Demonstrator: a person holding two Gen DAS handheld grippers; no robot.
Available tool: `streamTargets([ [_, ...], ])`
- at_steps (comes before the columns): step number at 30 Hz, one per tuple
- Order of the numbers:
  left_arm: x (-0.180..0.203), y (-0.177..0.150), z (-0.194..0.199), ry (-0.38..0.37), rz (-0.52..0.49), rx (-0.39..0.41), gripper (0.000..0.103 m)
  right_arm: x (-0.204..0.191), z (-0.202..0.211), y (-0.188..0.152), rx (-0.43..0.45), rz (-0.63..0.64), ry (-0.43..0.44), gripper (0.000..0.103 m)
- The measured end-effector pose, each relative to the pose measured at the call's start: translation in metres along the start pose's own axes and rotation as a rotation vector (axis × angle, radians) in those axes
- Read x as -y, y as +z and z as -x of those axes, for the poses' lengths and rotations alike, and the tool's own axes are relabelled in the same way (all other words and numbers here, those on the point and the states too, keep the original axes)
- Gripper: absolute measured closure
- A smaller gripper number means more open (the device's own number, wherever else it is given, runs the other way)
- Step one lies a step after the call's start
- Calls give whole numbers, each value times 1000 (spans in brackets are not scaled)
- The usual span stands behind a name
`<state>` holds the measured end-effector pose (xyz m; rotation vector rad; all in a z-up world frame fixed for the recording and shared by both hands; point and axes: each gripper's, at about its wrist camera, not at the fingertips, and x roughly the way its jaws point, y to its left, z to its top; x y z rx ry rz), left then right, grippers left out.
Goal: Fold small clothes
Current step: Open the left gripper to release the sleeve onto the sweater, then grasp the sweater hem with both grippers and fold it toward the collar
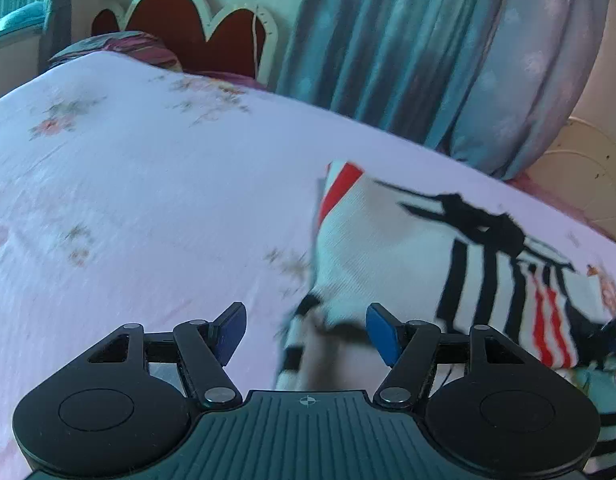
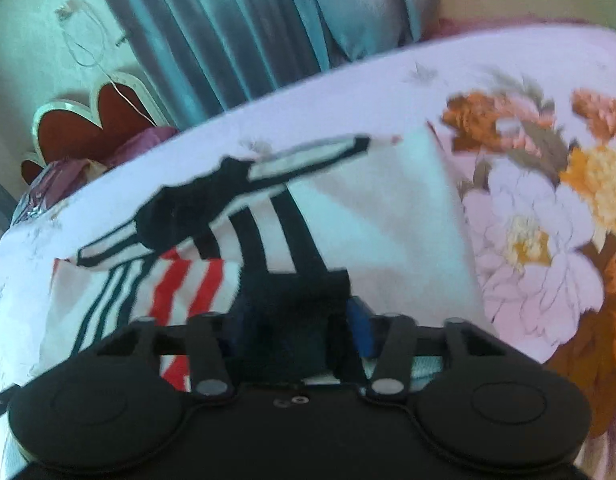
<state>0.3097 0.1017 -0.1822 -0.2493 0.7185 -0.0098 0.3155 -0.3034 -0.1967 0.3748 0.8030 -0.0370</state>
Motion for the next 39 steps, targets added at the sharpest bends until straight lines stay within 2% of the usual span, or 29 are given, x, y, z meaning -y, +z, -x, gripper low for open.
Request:
streamTargets([
  [2,6,11,-11,-5,4,-2,37,-1,-5,-1,-1,5,-9,70],
  [4,13,22,-29,-17,17,-7,37,-4,-6,0,-1,13,-3,86],
  [5,17,27,-39,-14,17,-9,37,-5,-7,1,-4,15,5,89],
  [12,34,54,-105,10,28,-41,37,-24,-4,11,49,105,26,92],
  [15,30,57,-116,24,61,-22,39,-35,-1,19,95,170,11,93],
  [16,29,57,-117,35,69,-1,58,-35,-2,20,104,190,-16,93],
  [17,27,57,-118,45,72,8,69,-33,-7,21,95,204,-59,93],
  [18,25,57,-120,48,80,10,77,-29,-13,20,74,199,-90,93],
  [19,23,56,-121,58,91,20,77,-23,-21,19,43,186,-110,94],
  [20,22,55,-121,72,89,32,77,-17,-27,17,12,178,-113,94],
  [21,22,53,-123,88,82,40,77,-15,-27,16,17,182,-106,94],
  [23,19,51,-126,100,86,44,77,-16,-23,18,34,190,-123,80],
  [25,22,53,-125,113,73,49,77,-15,-14,21,80,180,-143,79],
  [27,30,55,-115,129,34,92,77,-17,-3,24,129,176,-120,79],
  [30,44,57,-96,93,2,154,77,-30,6,26,174,217,-76,72],
  [31,52,56,-91,76,-28,163,77,-36,5,27,176,231,-47,66],
  [33,67,54,-93,34,-76,141,77,-48,-2,28,144,259,0,66],
  [35,79,52,-108,1,-106,72,77,-61,-16,25,99,284,25,69],
  [36,82,51,-116,11,-108,47,77,-68,-24,23,75,297,32,69],
  [39,79,48,-127,60,-104,55,77,-76,-43,18,37,345,7,71],
])
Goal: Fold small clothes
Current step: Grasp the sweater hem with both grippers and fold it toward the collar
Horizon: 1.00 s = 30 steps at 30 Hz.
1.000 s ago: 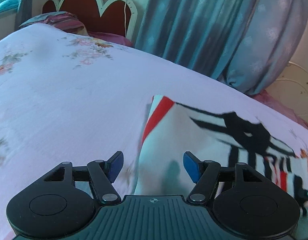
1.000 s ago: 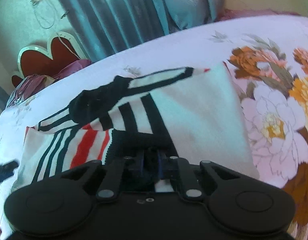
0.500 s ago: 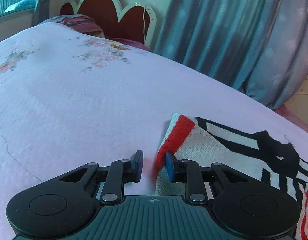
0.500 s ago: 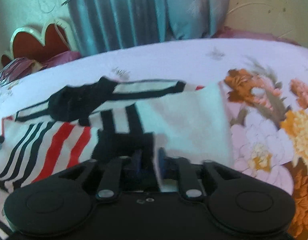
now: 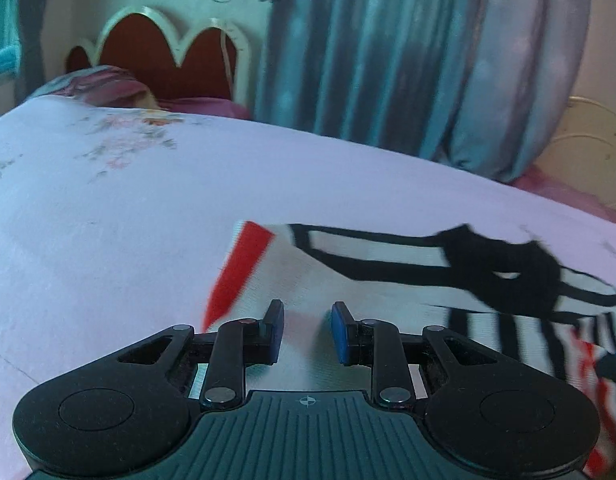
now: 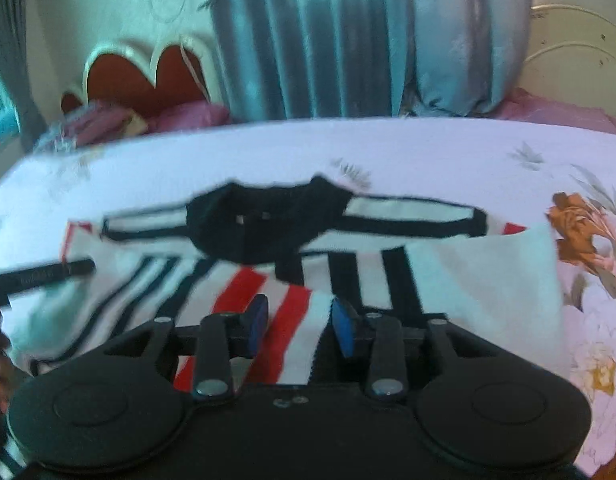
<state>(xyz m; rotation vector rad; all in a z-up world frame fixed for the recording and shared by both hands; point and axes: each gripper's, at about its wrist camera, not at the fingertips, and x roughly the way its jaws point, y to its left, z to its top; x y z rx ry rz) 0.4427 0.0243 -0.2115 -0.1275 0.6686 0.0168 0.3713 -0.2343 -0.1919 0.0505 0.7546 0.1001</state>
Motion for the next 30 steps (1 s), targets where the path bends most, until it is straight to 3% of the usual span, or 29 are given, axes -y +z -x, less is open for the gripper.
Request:
streamTargets([
  [2,-2,-2,-1,-8,-8,5,77,6,-11,-7,-23,35,-46,74],
  [5,-3,-2,-4,-9,-29,5,77,15,-8,-13,-9,49,-48,78],
  [9,4,-1,17,15,-39,14,77,11,4,-10,-19,27,-77,73],
  [12,20,-7,39,-54,-70,36,77,-2,17,-3,30,12,-9,72],
  [16,48,-22,45,-99,-138,8,77,-30,8,4,11,53,41,74],
  [21,37,-48,45,-74,-122,-5,76,-32,-4,-18,-62,106,0,74],
  [27,32,-43,59,-34,-117,-33,76,-11,21,-24,-35,72,2,71],
  [30,29,-52,59,-22,-148,-44,75,-9,23,-39,-40,142,-18,70],
])
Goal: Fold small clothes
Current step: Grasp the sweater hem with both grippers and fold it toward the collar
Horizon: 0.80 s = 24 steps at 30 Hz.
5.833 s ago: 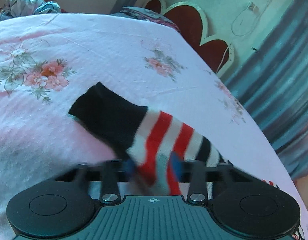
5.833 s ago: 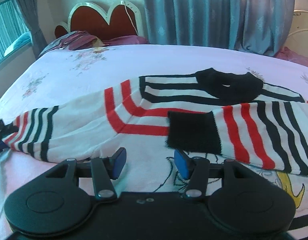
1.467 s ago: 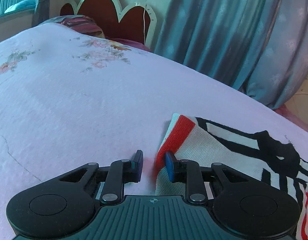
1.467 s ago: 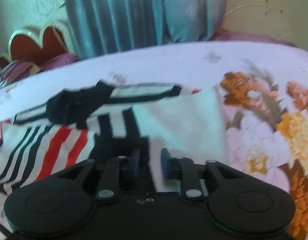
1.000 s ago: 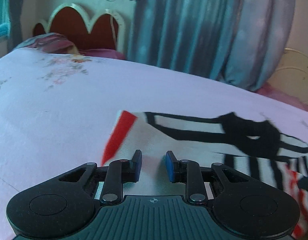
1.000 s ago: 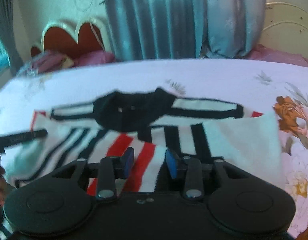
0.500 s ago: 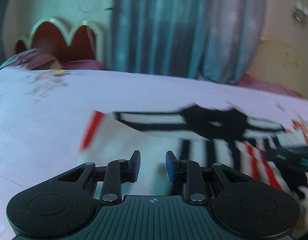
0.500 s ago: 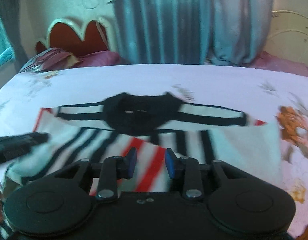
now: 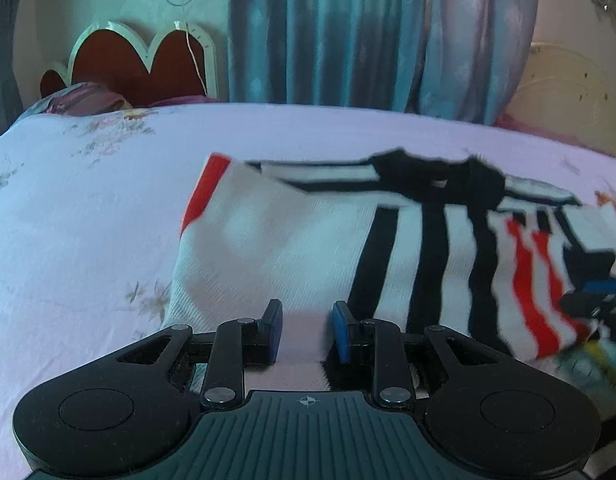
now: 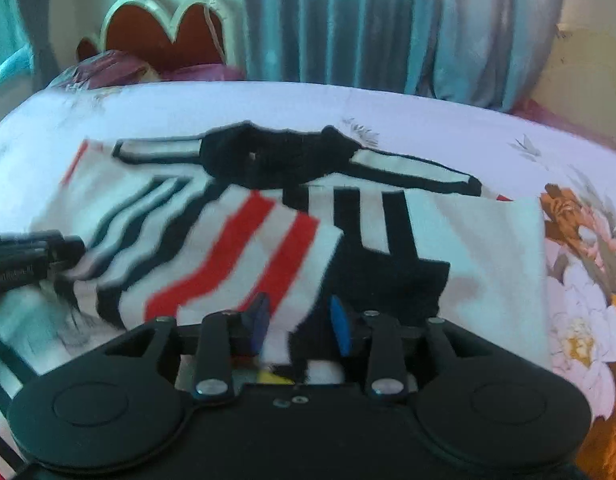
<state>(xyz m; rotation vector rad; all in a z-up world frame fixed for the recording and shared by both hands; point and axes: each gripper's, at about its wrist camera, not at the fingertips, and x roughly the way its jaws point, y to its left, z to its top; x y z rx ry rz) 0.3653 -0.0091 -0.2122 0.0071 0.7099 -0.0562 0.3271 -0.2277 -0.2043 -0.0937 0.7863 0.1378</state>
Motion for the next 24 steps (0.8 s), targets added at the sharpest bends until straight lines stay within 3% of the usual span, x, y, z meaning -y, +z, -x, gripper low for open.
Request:
streamTargets([
  [4,1,2,14,25,5,-14,75,8,16,4,10,-70,14,70],
  [7,7,1,29,9,7,-15,75,6,19,-1,-21,-42,21,70],
  [11,20,-6,52,-30,4,-22,72,1,39,-6,2,-74,75,68],
  [13,29,-13,61,-49,-6,-33,46,-8,48,-9,-3,-76,116,67],
  [16,41,-25,70,-73,-35,-47,42,-25,52,-19,-35,-52,149,67],
  [21,43,-47,73,-69,-96,-104,42,-32,55,-46,-92,-29,102,67],
  [24,34,-58,77,-64,-121,-87,38,-27,61,-62,-89,1,16,67],
])
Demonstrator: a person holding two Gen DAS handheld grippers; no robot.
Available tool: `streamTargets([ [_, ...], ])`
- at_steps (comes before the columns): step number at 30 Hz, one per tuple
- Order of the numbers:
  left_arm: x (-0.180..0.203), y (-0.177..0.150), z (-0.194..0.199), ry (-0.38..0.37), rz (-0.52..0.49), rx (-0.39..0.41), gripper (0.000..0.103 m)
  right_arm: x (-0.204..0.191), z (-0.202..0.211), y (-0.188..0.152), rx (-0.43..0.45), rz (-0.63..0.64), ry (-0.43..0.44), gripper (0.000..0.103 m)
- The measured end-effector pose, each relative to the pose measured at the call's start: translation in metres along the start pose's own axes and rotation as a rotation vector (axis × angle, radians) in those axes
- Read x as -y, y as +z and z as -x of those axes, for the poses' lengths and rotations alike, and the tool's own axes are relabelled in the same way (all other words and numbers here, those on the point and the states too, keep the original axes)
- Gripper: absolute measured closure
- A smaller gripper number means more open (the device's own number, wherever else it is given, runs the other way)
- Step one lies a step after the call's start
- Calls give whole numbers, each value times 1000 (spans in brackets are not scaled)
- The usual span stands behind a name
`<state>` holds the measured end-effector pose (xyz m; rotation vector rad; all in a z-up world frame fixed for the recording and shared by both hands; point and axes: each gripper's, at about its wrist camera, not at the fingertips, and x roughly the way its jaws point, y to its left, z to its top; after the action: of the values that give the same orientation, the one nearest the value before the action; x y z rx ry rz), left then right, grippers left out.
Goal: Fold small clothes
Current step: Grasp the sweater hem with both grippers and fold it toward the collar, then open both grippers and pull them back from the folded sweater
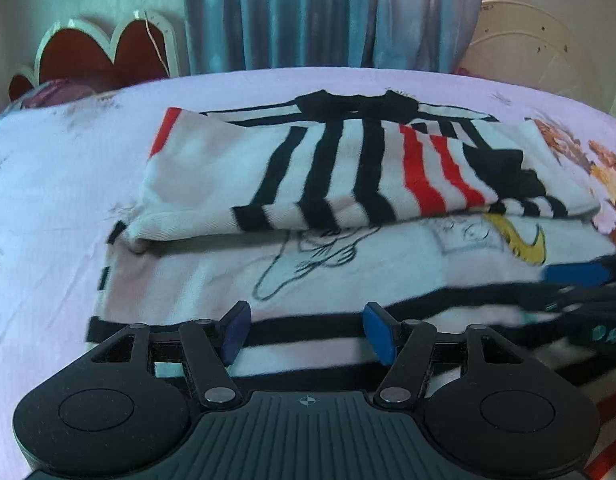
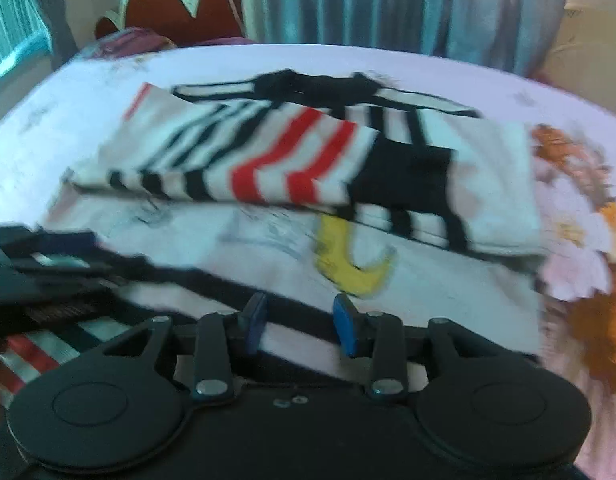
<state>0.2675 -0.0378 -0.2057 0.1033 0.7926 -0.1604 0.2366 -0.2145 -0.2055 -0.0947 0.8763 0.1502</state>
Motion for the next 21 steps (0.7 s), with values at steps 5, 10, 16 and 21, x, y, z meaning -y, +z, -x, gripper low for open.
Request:
streamTargets([
  [5,-21,-17,14,-8,-1,11,35,18,18,-26,4,-54,-116,66],
  [10,-34,-33,35,-18,12,4,35,4,43,-44,23,-107,-100,65],
  [16,-33,-52,63,-55,-16,7,35,-43,69,-54,66,-107,-12,65],
  [21,-38,-79,76,-47,-60,11,35,-58,67,-71,8,-90,-19,65],
])
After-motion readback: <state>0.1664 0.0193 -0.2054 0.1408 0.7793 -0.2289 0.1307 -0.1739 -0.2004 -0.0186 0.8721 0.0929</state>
